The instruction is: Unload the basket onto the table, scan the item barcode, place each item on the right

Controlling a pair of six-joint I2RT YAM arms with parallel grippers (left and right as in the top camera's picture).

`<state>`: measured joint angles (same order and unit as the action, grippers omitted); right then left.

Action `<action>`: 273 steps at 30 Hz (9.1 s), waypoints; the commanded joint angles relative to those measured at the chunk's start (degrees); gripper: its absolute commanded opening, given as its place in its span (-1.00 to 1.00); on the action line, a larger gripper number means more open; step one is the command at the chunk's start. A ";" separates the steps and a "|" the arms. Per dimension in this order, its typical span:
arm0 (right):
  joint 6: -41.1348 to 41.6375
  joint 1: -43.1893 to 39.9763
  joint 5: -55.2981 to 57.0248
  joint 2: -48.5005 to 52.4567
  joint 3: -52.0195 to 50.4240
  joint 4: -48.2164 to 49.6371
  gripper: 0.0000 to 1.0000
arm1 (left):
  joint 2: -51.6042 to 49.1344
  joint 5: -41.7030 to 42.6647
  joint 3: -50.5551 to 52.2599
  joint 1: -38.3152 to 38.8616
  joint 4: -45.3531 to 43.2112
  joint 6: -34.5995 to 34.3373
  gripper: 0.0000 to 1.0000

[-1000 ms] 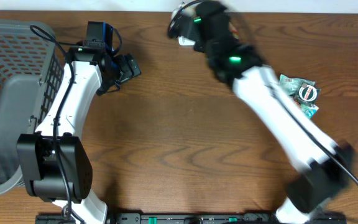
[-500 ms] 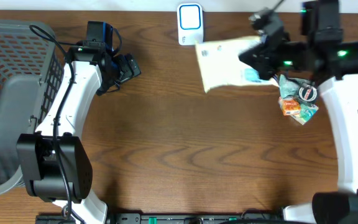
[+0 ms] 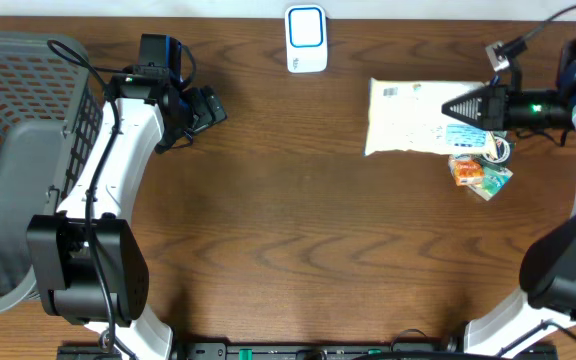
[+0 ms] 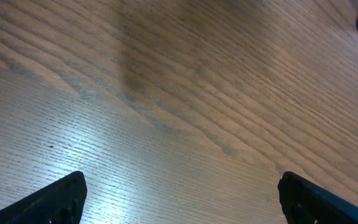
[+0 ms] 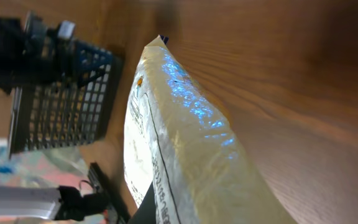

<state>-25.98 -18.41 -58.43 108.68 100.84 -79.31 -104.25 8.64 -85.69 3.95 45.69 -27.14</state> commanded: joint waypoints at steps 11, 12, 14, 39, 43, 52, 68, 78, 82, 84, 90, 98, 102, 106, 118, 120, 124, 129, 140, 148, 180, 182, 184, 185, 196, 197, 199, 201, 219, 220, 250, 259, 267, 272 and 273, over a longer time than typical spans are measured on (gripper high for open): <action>33.07 -10.64 33.75 7.45 0.24 9.92 -0.97 | -0.35 -0.37 0.09 -0.13 0.15 0.35 0.95; 35.30 -11.06 36.85 7.45 0.24 11.17 -0.97 | -0.35 -0.37 0.09 -0.13 0.15 0.35 0.96; 36.04 -11.39 38.62 7.45 0.24 12.07 -0.98 | -0.35 -0.37 0.09 -0.13 0.15 0.35 0.96; 36.24 -6.01 49.51 -17.29 0.31 7.91 0.98 | -0.35 -0.37 0.09 -0.13 0.15 0.35 0.95; 36.04 -0.90 49.48 -23.89 0.31 6.51 0.98 | -0.35 -0.37 0.09 -0.13 0.15 0.35 0.95; 23.45 16.81 34.53 -26.51 0.31 3.82 0.99 | -0.35 -0.37 0.09 -0.13 0.15 0.35 0.95; 22.45 32.76 37.62 -25.05 0.31 3.13 0.99 | -0.35 -0.37 0.09 -0.13 0.15 0.35 0.96; 22.45 32.74 43.56 -25.03 -0.28 5.57 0.98 | -0.35 -0.37 0.09 -0.13 0.15 0.35 0.95; 22.25 32.50 47.84 -27.34 -3.87 12.04 0.99 | -0.35 -0.37 0.09 -0.13 0.15 0.35 0.95; 21.00 32.04 47.78 -29.35 -7.39 16.90 0.99 | -0.35 -0.37 0.09 -0.13 0.15 0.35 0.96; 20.98 28.92 47.78 -40.09 -25.42 36.15 0.98 | -0.35 -0.37 0.09 -0.13 0.15 0.35 0.96; 20.98 22.62 47.78 -58.34 -49.81 51.98 0.98 | -0.35 -0.37 0.09 -0.13 0.15 0.35 0.96; 20.92 20.61 47.84 -68.65 -61.16 60.37 0.99 | -0.35 -0.37 0.09 -0.13 0.15 0.35 0.96; 20.96 19.43 47.80 -79.03 -71.65 68.43 0.99 | -0.35 -0.37 0.09 -0.13 0.15 0.35 0.96; 20.98 18.93 47.78 -100.35 -95.65 82.90 0.99 | -0.35 -0.37 0.09 -0.13 0.15 0.35 0.95; 20.98 18.93 47.78 -102.40 -97.70 82.97 0.99 | -0.35 -0.37 0.09 -0.13 0.15 0.35 0.96; 20.98 18.93 47.80 -106.97 -100.52 79.47 0.99 | -0.35 -0.37 0.09 -0.13 0.15 0.35 0.95; 20.98 18.82 48.22 -108.41 -100.52 75.65 0.98 | -0.35 -0.37 0.09 -0.13 0.15 0.35 0.95; 21.84 18.84 47.80 -108.37 -100.52 75.87 0.99 | -0.35 -0.37 0.09 -0.13 0.15 0.35 0.95; 21.84 18.84 47.80 -108.37 -100.52 75.87 0.99 | -0.35 -0.37 0.09 -0.13 0.15 0.35 0.96; 21.84 18.84 47.80 -108.37 -100.52 75.84 0.99 | 15.26 -6.54 13.53 0.90 -13.38 12.96 0.95; 21.84 18.84 47.80 -108.37 -100.52 75.87 0.99 | 20.65 -6.54 18.99 0.85 -17.38 15.04 0.95; 21.84 18.84 47.80 -108.37 -100.52 75.87 0.99 | 25.97 -6.54 24.37 0.85 -20.92 16.94 0.96; 21.84 18.84 47.80 -108.37 -100.52 75.87 0.99 | 28.59 -6.54 26.99 0.85 -22.58 17.77 0.96; 21.84 18.84 47.80 -108.37 -100.52 75.87 0.99 | 62.77 -6.32 59.60 0.83 -41.64 28.76 0.96; 21.84 18.84 47.80 -108.37 -100.52 75.84 0.99 | 65.31 -6.29 61.79 0.83 -42.36 29.88 0.96; 21.84 18.84 47.80 -108.37 -100.52 75.87 0.99 | 70.36 -6.32 65.85 0.83 -42.88 31.89 0.95; 21.84 18.84 47.80 -108.37 -100.52 75.87 0.98 | 74.62 -6.32 69.35 0.83 -43.43 33.24 0.95; 21.84 18.84 47.80 -108.37 -100.52 75.87 0.99 | 102.36 -6.80 85.46 -3.52 -41.70 40.92 0.95; 21.84 18.84 47.80 -108.37 -100.52 75.87 0.99 | 103.25 -6.80 85.46 -3.52 -41.70 41.31 0.96; 21.84 18.84 47.80 -108.34 -100.52 75.84 0.99 | 103.91 -6.75 85.46 -3.72 -41.75 41.46 0.95; 21.84 18.84 47.80 -108.30 -100.52 75.84 0.99 | 103.91 -6.75 85.46 -3.72 -41.75 41.46 0.95; 21.84 18.84 47.80 -108.30 -100.52 75.87 0.99 | 103.91 -6.78 85.46 -3.72 -41.75 41.46 0.96; 21.84 18.84 47.80 -108.30 -100.52 75.84 0.99 | 103.91 -6.75 85.46 -3.72 -41.75 41.46 0.95; 21.84 18.84 47.80 -108.30 -100.52 75.84 0.99 | 103.91 -6.75 85.46 -3.72 -41.75 41.46 0.96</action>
<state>-4.45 0.97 -10.63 0.69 0.38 -3.20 -0.62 2.63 -1.52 0.47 2.37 13.58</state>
